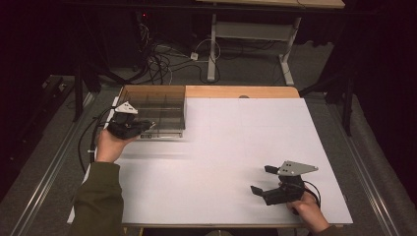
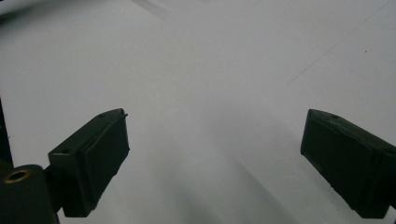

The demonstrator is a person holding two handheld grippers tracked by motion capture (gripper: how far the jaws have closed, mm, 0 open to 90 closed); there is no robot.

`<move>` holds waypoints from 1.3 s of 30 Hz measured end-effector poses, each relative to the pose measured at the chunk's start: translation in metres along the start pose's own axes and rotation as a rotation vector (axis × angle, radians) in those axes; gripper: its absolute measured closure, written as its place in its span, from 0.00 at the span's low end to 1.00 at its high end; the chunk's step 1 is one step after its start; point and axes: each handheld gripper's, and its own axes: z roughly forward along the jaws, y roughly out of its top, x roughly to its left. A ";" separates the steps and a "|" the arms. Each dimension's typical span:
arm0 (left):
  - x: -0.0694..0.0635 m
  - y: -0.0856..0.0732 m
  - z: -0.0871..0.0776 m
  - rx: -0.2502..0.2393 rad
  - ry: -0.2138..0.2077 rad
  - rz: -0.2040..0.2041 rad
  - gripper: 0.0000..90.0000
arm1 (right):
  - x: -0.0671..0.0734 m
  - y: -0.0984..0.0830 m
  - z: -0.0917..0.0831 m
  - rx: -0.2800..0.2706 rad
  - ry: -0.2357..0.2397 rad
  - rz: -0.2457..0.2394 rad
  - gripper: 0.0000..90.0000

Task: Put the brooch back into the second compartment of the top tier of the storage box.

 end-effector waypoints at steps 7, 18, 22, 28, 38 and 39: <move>0.002 -0.002 -0.001 -0.020 -0.006 -0.021 0.83 | 0.001 0.000 0.000 0.003 0.000 -0.001 0.09; 0.001 0.000 -0.009 -0.042 -0.051 -0.031 0.94 | 0.000 0.000 0.000 -0.001 0.001 0.001 0.09; 0.000 0.000 -0.012 -0.049 -0.068 -0.036 0.97 | 0.000 0.000 0.000 0.000 0.001 -0.001 0.09; -0.002 -0.001 -0.020 -0.059 -0.066 -0.031 0.97 | 0.000 0.000 0.000 0.000 -0.001 -0.001 0.09; -0.006 -0.012 -0.029 -0.055 -0.059 -0.031 0.97 | 0.001 0.000 -0.001 0.000 0.000 -0.004 0.09; -0.007 -0.013 -0.030 -0.058 -0.052 -0.031 0.97 | 0.001 0.000 -0.001 0.000 0.000 -0.005 0.09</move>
